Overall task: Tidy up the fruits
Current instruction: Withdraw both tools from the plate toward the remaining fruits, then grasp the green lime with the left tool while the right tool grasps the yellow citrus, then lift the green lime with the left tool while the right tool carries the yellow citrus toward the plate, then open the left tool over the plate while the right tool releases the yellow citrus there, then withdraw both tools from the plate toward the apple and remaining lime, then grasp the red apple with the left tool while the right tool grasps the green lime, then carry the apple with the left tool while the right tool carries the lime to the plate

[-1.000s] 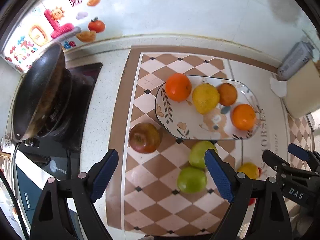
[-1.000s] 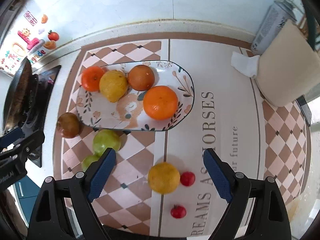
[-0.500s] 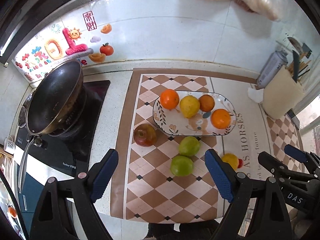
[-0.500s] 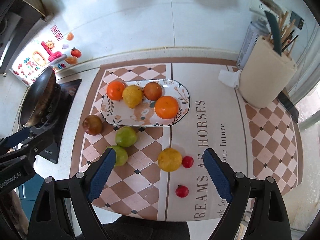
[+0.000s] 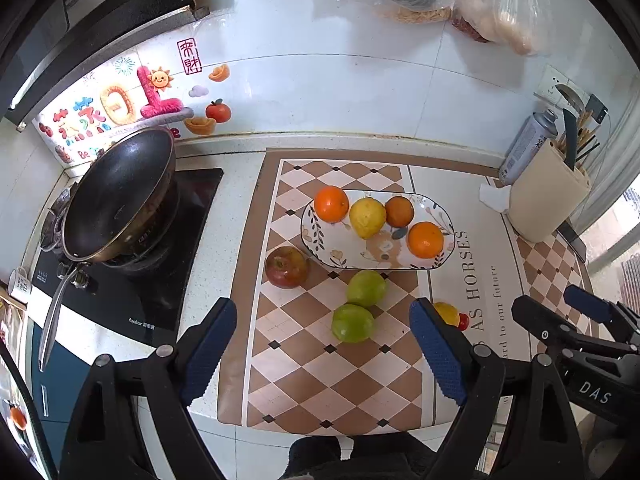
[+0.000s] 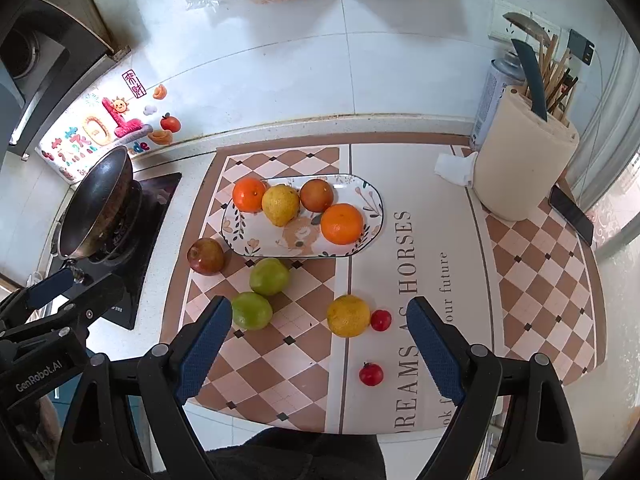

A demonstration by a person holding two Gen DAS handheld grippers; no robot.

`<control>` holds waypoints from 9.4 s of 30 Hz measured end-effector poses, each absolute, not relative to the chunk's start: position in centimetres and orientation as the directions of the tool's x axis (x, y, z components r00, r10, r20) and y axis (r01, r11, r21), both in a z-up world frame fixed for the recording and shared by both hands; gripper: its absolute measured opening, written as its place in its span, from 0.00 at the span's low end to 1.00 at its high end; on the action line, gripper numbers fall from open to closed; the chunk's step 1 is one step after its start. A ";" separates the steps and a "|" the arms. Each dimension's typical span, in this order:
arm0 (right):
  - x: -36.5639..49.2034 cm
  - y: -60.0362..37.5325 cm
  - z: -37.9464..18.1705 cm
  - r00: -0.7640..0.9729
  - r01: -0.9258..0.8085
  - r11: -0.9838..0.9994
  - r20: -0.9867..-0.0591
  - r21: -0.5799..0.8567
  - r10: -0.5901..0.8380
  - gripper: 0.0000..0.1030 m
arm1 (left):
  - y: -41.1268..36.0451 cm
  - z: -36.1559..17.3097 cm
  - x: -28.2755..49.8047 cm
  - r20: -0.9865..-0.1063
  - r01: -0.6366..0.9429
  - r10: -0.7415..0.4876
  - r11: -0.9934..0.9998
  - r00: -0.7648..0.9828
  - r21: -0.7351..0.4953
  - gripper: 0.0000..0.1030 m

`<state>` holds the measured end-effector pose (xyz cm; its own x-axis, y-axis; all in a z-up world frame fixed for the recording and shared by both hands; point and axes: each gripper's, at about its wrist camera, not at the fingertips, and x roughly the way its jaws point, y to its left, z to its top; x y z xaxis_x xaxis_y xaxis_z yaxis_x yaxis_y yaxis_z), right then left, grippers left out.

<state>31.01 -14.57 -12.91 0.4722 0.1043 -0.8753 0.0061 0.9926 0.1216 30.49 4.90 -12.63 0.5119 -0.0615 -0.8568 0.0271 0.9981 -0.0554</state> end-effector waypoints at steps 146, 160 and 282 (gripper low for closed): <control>57.9 -19.5 -30.2 0.181 -0.036 0.980 -0.963 0.197 0.200 0.90 | -0.6 -31.1 51.4 -0.979 0.003 -0.180 0.984 0.098 -0.180 0.88; 47.1 -18.3 -24.8 0.301 -0.012 1.000 -0.953 0.020 0.023 0.92 | 2.3 -24.3 45.7 -0.954 -0.023 -0.007 1.000 0.299 -0.014 0.88; 43.6 -12.3 -31.4 0.144 -0.006 0.942 -0.932 0.334 0.332 0.61 | 5.1 -28.0 44.1 -0.972 -0.036 -0.195 0.979 0.129 -0.201 0.60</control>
<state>43.57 -12.33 -31.36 0.1445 0.3316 -0.9323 -0.0063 0.9425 0.3342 44.05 5.11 -28.01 0.1291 -0.1950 -0.9723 -0.0362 0.9789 -0.2011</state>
